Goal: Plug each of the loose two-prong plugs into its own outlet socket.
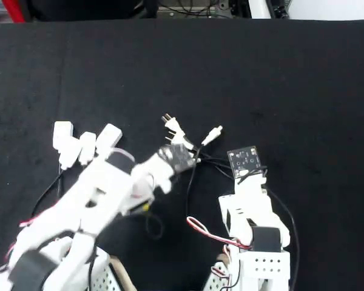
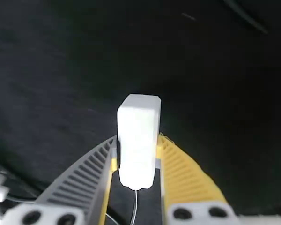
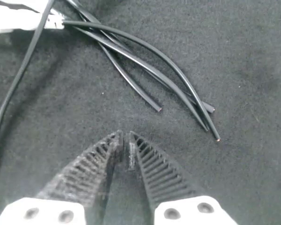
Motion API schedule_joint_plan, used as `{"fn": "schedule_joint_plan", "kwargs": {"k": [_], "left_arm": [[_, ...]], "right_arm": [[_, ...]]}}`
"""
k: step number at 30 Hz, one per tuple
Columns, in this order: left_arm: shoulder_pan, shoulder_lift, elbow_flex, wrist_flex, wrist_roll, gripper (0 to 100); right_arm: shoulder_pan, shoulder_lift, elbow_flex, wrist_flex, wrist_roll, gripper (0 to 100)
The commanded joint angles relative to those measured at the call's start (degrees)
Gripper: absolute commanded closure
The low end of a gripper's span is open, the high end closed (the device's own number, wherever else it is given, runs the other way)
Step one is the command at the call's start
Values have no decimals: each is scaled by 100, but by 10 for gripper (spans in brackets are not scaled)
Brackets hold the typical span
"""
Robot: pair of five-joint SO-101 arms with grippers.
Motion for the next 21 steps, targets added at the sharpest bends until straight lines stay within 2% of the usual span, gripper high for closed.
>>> {"fn": "schedule_joint_plan", "kwargs": {"k": [1,5,9,12,17,21], "left_arm": [[338,-1257,629,88,35,965],[356,-1873,901,88,-26,860],[338,-2101,945,79,-527,769],[13,-2110,945,-158,-1055,762],[-1042,-2101,1015,-440,-2295,761],[-1464,-2101,1024,-387,-2637,761]], "right_arm": [[-9,-57,-13,18,-9,980],[-9,-57,-13,18,-9,980],[-9,-57,-13,18,-9,980],[-9,-57,-13,18,-9,980],[-9,-57,-13,18,-9,980],[-9,-57,-13,18,-9,980]]}}
